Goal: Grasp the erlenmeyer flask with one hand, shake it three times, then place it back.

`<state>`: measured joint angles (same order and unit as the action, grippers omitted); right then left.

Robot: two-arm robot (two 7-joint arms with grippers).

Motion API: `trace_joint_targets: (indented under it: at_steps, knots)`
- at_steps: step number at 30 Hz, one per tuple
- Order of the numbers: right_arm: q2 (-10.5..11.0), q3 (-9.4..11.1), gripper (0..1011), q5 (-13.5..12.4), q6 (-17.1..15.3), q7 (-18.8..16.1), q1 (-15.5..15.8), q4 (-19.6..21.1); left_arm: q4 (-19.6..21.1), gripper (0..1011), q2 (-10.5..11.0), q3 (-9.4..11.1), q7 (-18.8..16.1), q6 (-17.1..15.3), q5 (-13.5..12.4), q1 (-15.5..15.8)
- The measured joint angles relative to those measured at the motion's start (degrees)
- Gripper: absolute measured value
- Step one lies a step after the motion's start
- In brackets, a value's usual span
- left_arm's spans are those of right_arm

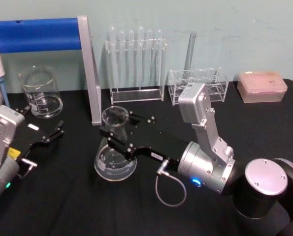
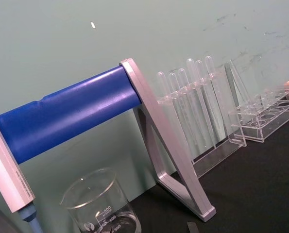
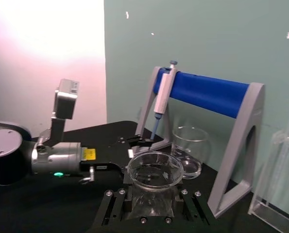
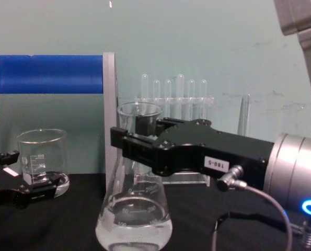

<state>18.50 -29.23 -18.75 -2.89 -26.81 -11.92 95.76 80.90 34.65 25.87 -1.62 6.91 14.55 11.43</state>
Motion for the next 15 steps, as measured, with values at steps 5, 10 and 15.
trace_joint_targets:
  at_steps: [5,10,15]
  knots:
    - [0.3,-0.7,450,-0.2,0.0,-0.1,-0.2,0.1,0.0,1001,0.0,0.0,0.0,0.0,0.0,0.0]
    - [0.7,-0.2,450,-0.3,0.0,1.1,-0.5,-0.3,0.0,1001,0.0,0.0,0.0,0.0,0.0,0.0]
    - [1.1,1.7,450,-0.4,0.1,2.9,-0.6,-1.0,0.0,1001,0.0,0.0,0.0,0.0,0.0,0.0]
